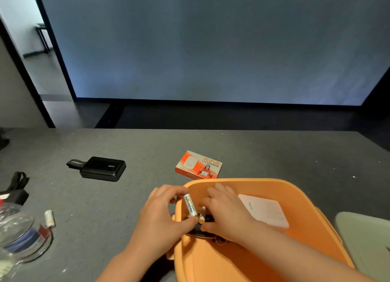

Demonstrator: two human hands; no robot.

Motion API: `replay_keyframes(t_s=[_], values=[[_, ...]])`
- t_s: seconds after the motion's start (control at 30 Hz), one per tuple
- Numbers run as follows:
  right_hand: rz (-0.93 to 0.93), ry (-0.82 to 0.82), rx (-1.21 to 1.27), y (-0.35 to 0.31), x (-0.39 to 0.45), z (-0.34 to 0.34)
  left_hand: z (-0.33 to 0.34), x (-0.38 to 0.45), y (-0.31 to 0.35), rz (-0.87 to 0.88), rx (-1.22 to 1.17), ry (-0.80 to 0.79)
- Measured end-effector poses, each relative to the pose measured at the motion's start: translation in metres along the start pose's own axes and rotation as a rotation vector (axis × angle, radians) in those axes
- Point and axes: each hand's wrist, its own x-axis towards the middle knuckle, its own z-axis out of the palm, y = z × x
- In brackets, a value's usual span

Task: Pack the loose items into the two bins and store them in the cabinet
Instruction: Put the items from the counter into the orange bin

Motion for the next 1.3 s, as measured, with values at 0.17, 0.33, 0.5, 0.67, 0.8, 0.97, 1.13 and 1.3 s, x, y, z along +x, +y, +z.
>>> replay_keyframes(t_s=[0.17, 0.33, 0.5, 0.67, 0.8, 0.97, 1.13, 1.3], values=[[0.205, 0.223, 0.717, 0.003, -0.017, -0.028, 0.004, -0.003, -0.002, 0.026, -0.001, -0.006], [0.307, 0.074, 1.025, -0.011, -0.029, -0.024, 0.015, -0.001, 0.004, 0.109, 0.023, 0.025], [0.437, 0.015, 1.137, -0.011, -0.026, -0.016, 0.019, -0.001, 0.004, 0.122, 0.055, 0.012], [0.346, 0.133, 0.666, -0.006, -0.019, -0.018, 0.015, -0.01, -0.008, 0.076, -0.028, 0.043], [0.034, 0.054, 0.037, -0.009, -0.006, -0.014, 0.011, -0.031, -0.028, -0.068, -0.182, 0.144], [-0.117, -0.113, -0.235, -0.013, 0.006, -0.004, 0.002, -0.051, -0.042, -0.086, -0.183, 0.183], [-0.055, -0.078, -0.141, -0.012, 0.003, -0.01, -0.034, -0.076, -0.062, -0.167, -0.104, 0.266], [0.1, 0.183, 0.264, -0.028, -0.03, -0.056, -0.093, -0.13, -0.089, -0.321, 0.003, 0.451]])
